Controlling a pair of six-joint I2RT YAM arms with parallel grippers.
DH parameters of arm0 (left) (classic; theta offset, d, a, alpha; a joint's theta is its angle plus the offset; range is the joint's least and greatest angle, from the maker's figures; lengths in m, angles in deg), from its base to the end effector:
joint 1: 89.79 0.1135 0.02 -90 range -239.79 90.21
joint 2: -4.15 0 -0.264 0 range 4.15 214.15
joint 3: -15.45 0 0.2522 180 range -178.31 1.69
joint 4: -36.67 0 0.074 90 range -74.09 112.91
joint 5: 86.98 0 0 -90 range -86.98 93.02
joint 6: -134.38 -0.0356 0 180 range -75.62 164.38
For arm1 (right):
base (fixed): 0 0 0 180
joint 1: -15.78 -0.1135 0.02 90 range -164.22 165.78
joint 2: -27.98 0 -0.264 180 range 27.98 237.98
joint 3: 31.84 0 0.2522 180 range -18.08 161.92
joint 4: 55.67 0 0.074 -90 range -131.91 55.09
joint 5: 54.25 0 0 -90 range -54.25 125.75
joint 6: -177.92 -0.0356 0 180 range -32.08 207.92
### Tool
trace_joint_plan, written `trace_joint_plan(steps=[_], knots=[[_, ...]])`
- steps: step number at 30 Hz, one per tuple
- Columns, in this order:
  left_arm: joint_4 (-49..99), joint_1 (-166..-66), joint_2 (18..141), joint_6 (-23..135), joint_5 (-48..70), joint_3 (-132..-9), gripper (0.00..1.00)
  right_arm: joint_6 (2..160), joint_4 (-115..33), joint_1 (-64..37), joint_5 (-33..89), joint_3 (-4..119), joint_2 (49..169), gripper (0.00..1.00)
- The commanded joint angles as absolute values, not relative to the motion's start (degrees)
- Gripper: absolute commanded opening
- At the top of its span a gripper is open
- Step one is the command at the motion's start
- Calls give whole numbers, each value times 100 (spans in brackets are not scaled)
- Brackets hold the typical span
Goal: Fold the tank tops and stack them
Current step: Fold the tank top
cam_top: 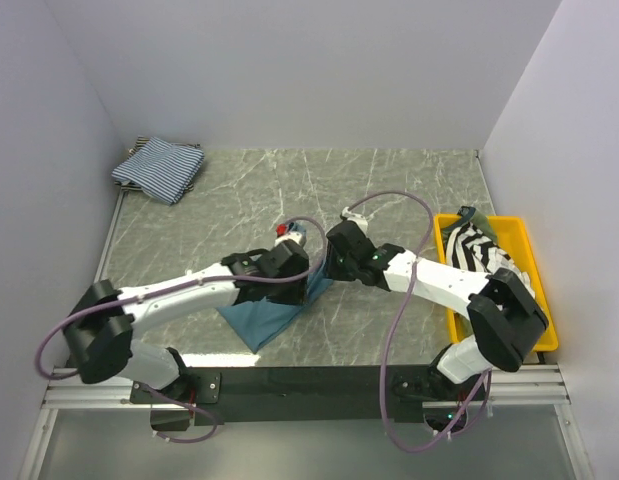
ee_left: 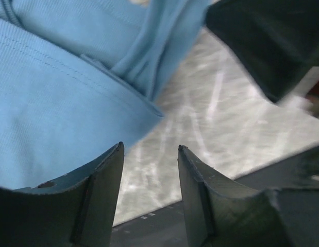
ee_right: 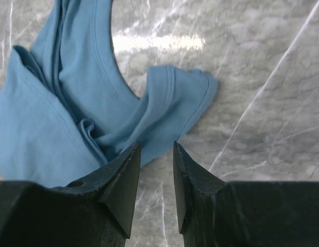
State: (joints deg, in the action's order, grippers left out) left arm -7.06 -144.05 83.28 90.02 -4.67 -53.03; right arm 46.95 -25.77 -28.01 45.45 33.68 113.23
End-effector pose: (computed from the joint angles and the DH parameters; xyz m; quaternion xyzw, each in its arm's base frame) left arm 0.1684 -0.2259 0.2373 0.0509 0.9488 -0.1925 0.2452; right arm 0.2252 0.2076 0.2083 0.0062 0.9357 0.1731 0.3075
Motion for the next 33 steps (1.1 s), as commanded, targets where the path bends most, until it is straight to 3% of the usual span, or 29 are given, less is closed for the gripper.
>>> trace_joint_plan(steps=[1,14,23,25,29,33], knots=[[-987,-14639,8701,8630,-1288,-5693,53,4399,-2977,-2711,4384,3132,10946,39],[-908,-15035,9590,8278,-1790,-6124,55,3870,-3725,-2421,3953,2112,10207,39],[-952,-15035,9889,8349,-2151,-6142,49,3704,-4076,-2439,3699,1892,10137,39],[-943,-15035,9959,8358,-2159,-6142,43,3642,-4182,-2438,3593,1822,10172,39],[-952,-15035,9942,8454,-2282,-6116,19,3545,-4577,-2508,3356,1769,10330,34],[-1075,-15026,9767,8638,-2563,-6098,9,3519,-4858,-2676,3259,1839,10628,29]])
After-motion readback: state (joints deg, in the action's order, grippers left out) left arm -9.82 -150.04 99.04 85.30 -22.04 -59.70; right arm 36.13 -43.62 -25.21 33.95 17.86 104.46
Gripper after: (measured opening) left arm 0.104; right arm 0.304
